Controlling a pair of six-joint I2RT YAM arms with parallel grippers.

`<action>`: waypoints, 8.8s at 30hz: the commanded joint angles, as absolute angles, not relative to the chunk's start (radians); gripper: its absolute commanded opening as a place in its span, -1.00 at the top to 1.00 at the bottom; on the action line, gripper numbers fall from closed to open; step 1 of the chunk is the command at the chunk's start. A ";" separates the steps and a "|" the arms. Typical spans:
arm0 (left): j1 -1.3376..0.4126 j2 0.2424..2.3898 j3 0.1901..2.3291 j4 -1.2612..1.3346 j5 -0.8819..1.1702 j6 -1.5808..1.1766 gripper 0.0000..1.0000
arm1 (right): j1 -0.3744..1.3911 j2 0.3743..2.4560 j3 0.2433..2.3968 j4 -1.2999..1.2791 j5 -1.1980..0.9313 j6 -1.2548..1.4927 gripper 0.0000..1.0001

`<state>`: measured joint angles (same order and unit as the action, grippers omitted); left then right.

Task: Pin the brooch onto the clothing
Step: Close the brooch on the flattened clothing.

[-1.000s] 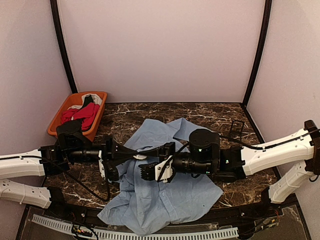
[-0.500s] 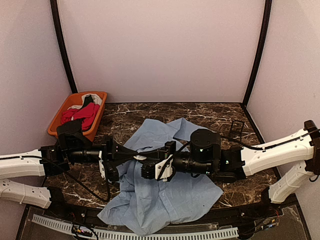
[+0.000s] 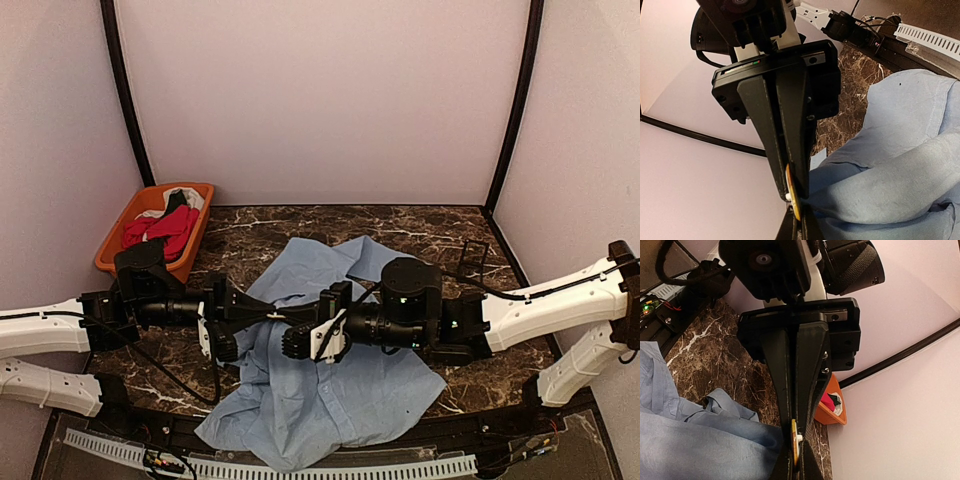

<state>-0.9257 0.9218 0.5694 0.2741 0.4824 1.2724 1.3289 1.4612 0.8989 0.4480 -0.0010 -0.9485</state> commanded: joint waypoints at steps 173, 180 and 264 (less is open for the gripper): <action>-0.928 0.959 0.575 0.318 0.372 1.525 0.99 | 1.376 1.642 0.806 0.497 0.114 -1.183 1.00; -0.928 0.956 0.557 0.367 0.363 1.488 0.99 | 1.384 1.672 0.778 0.609 0.160 -1.236 1.00; -0.925 0.948 0.542 0.476 0.481 1.202 0.99 | 1.345 1.615 0.999 0.078 -0.287 -1.098 -0.33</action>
